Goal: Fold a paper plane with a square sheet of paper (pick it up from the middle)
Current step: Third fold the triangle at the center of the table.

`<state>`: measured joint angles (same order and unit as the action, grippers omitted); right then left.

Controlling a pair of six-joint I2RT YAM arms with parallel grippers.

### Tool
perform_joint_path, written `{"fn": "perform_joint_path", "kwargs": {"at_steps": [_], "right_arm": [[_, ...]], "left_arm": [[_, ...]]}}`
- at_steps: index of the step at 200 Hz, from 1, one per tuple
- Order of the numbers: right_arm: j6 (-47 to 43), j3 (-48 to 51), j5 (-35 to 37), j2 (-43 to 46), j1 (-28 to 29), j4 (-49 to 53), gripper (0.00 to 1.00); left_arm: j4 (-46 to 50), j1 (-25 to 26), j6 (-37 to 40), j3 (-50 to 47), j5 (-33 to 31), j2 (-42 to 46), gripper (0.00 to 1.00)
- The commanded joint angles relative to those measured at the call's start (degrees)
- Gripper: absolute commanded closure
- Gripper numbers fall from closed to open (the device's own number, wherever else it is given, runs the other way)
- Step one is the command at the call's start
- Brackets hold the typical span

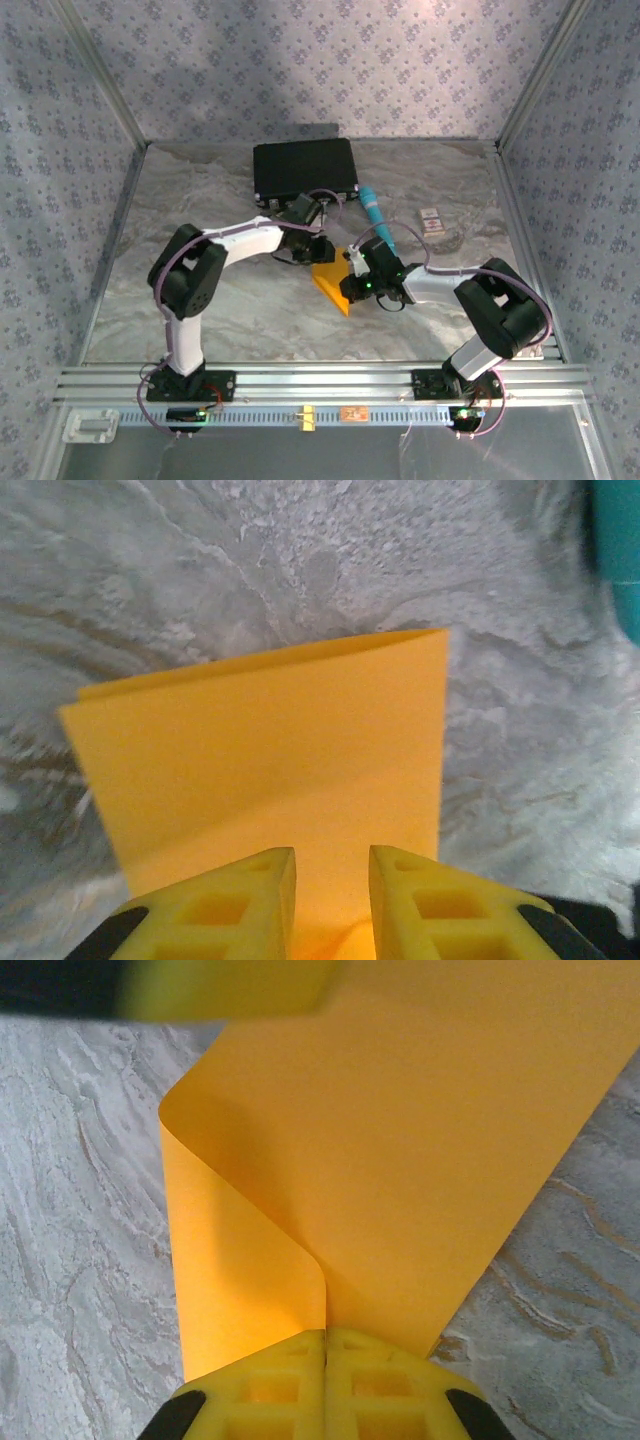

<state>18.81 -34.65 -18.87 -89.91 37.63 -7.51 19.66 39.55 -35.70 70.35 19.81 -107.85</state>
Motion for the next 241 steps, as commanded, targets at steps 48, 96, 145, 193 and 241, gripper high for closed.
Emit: {"fn": "perform_joint_path", "kwargs": {"at_steps": [48, 96, 145, 193, 241], "right_arm": [[0.62, 0.23, -0.11, -0.71, -0.78, 1.02, 0.97], [0.79, 0.44, 0.00, -0.72, -0.95, 0.92, 0.97], [0.81, 0.44, -0.19, -0.90, -0.92, 0.73, 0.97], [0.75, 0.38, -0.29, -0.98, -0.90, 0.70, 0.97], [0.70, 0.31, -0.72, -1.13, -0.89, 0.70, 0.97]], "left_arm": [[-14.44, 3.97, -11.88, -14.49, 3.26, 11.45, 0.94], [-24.28, 5.43, -18.41, -21.21, 3.53, 11.04, 1.00], [-28.98, 5.26, -20.99, -23.32, 4.86, 9.32, 1.00], [-25.11, 4.22, -18.01, -21.30, 2.43, 12.79, 0.95], [-18.37, -1.12, -13.08, -14.08, 4.34, 7.09, 0.94]]}}
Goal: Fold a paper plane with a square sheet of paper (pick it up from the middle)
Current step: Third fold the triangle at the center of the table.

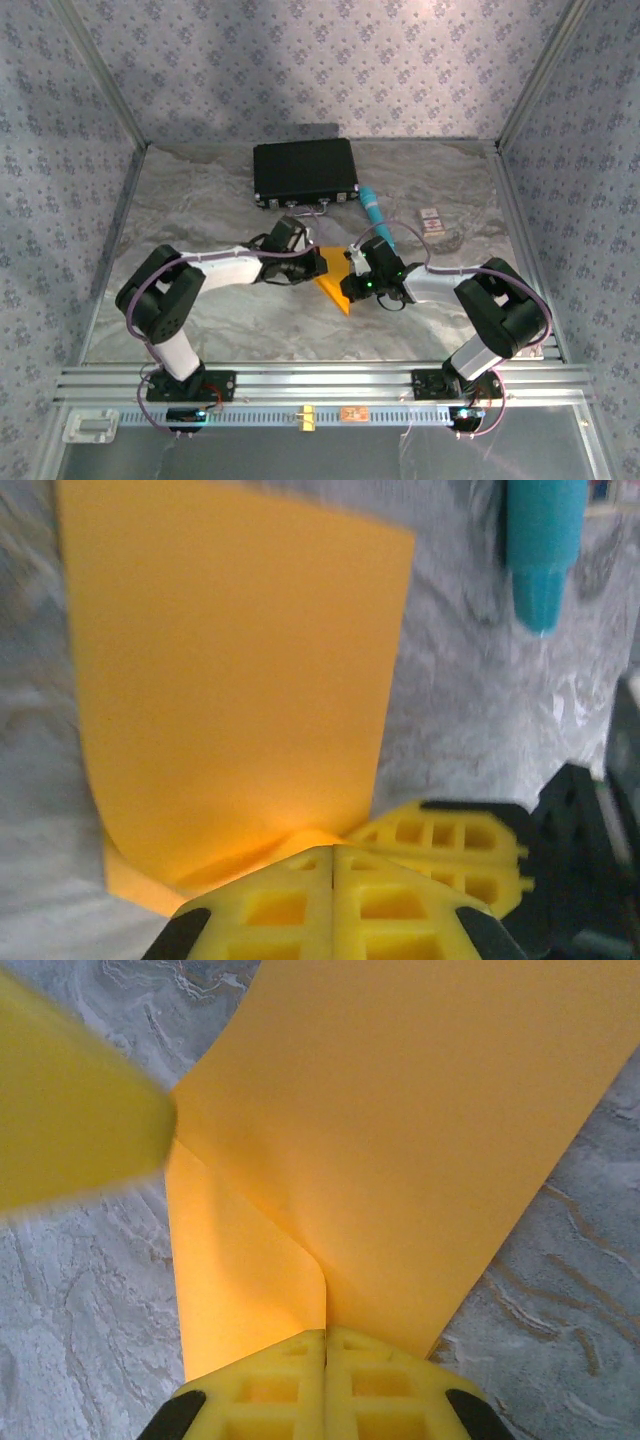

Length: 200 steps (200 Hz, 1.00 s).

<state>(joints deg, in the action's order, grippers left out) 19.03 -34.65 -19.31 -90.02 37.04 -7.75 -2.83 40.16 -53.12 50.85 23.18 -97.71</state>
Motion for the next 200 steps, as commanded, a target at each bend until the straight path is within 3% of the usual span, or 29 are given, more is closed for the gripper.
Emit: {"fn": "perform_joint_path", "kwargs": {"at_steps": [1, 49, 83, 200], "right_arm": [[0.48, 0.30, -0.29, -1.03, -0.34, 0.91, 0.97], [0.23, 0.16, -0.64, -0.79, -0.30, 1.07, 0.97], [-0.20, -0.14, -0.88, -0.38, -0.37, 1.41, 0.97], [-2.15, -2.67, -0.84, -0.36, -0.96, 3.17, 0.97]], "left_arm": [[4.31, -1.79, 4.52, 5.54, 1.03, -3.25, 0.94], [10.70, -2.00, 9.03, 13.21, 1.82, -11.74, 0.94], [11.96, -2.02, 9.60, 13.44, 1.54, -14.61, 0.95], [13.38, -1.93, 10.05, 13.40, 1.03, -15.84, 0.96]]}}
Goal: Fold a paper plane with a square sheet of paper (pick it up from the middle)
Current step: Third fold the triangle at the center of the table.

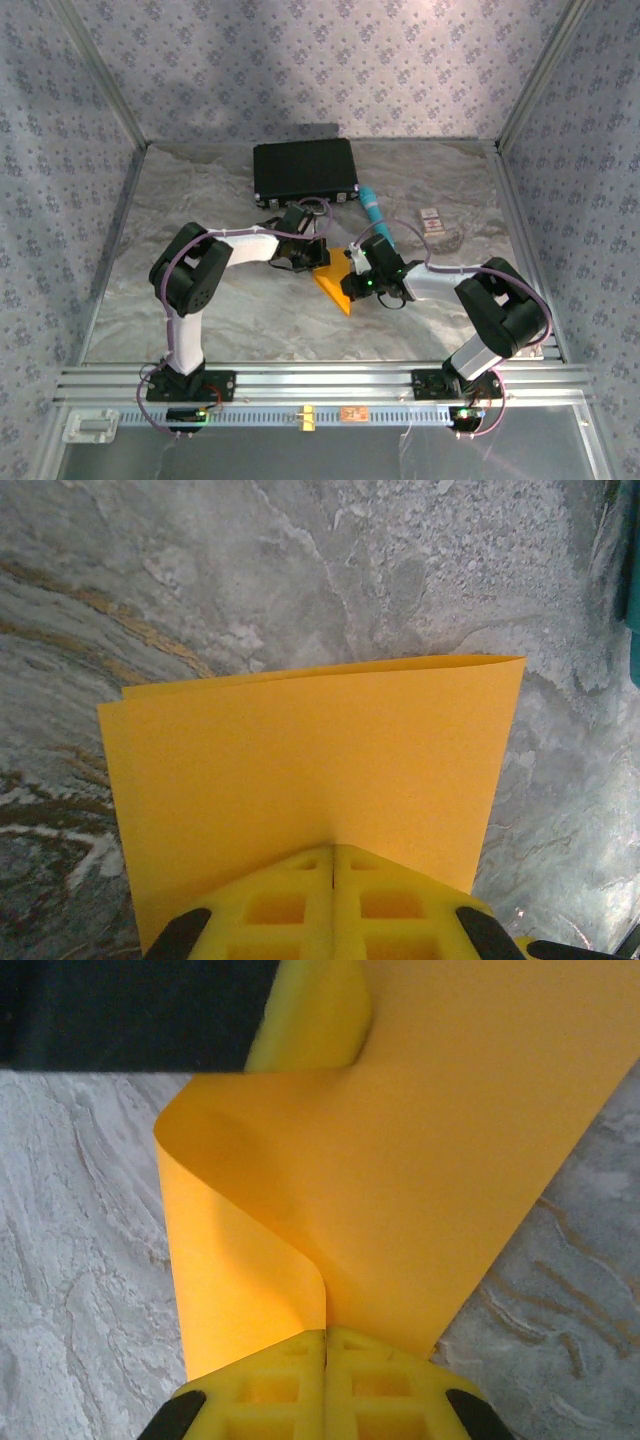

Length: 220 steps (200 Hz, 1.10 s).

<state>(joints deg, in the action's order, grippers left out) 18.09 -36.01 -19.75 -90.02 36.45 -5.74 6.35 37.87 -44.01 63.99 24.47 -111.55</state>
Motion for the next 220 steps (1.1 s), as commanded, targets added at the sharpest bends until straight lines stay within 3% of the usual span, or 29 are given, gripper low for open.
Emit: {"fn": "perform_joint_path", "kwargs": {"at_steps": [1, 220], "right_arm": [[-1.21, -1.33, -0.39, -0.39, -0.35, 1.16, 0.97], [-0.38, -0.98, 2.26, -0.59, 0.80, 3.06, 0.98]], "left_arm": [[4.20, 0.32, 0.94, 0.26, -0.23, -2.01, 0.96], [4.37, 0.42, 1.25, -0.09, -0.40, -1.29, 0.96]]}}
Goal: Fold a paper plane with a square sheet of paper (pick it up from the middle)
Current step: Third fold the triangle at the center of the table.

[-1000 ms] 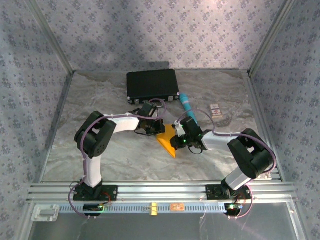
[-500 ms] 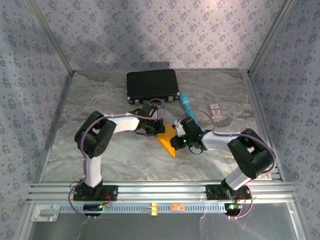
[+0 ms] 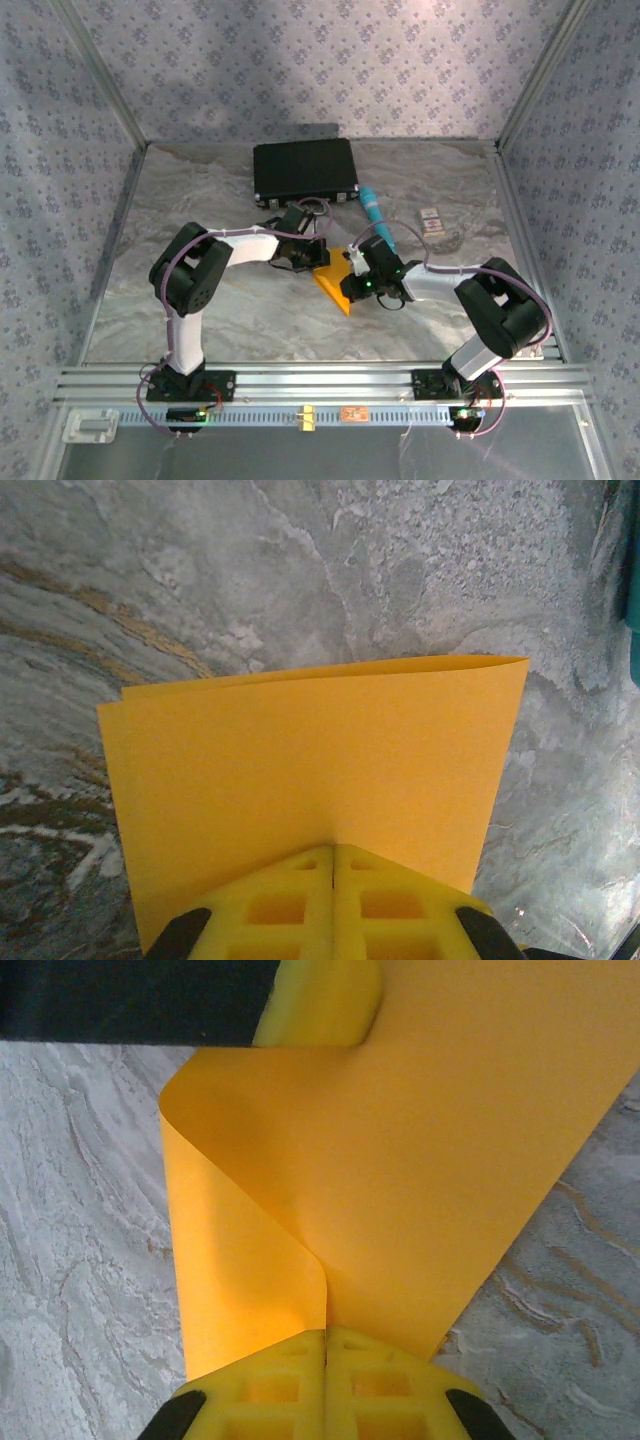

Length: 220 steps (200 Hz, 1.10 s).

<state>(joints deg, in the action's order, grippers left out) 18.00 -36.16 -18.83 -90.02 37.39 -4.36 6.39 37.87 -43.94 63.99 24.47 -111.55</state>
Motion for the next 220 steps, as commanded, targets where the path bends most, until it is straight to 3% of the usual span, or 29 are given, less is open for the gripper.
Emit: {"fn": "perform_joint_path", "kwargs": {"at_steps": [1, 73, 220], "right_arm": [[-0.27, -0.88, 1.30, -0.59, -0.13, 1.66, 0.98], [-0.78, -1.55, 0.43, 1.69, -0.38, 2.27, 0.98], [-0.07, -0.09, 0.81, -1.82, -0.74, 0.48, 0.98]], "left_arm": [[4.33, 0.35, 1.20, -0.09, -0.44, -1.25, 0.96], [4.51, 0.44, 1.27, 0.06, -0.43, -1.59, 0.96], [4.68, 0.40, 1.65, -0.19, -0.45, -1.39, 0.96]]}}
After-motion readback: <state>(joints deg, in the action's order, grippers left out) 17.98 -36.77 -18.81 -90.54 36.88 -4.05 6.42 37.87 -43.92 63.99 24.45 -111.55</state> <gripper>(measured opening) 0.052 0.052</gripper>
